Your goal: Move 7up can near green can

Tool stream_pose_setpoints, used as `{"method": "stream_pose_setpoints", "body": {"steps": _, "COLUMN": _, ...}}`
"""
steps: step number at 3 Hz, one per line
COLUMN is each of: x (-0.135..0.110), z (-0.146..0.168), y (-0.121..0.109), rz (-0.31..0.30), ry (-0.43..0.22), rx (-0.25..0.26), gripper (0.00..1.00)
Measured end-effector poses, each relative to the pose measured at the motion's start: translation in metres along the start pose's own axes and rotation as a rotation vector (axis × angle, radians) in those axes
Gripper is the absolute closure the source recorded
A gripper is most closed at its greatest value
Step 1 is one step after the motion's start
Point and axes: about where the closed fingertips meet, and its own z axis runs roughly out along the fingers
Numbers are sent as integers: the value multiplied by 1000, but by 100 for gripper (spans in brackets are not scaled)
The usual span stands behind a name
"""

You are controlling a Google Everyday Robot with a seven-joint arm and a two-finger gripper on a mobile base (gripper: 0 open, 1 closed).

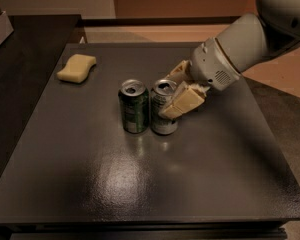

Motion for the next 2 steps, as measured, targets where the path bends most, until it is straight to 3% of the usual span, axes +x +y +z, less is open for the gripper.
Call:
{"method": "stream_pose_setpoints", "body": {"steps": 1, "x": -2, "z": 1, "y": 1, "rz": -3, "ry": 1, "rx": -1, "gripper": 0}}
{"method": "stream_pose_setpoints", "body": {"steps": 2, "x": -2, "z": 1, "y": 1, "rz": -3, "ry": 1, "rx": -1, "gripper": 0}}
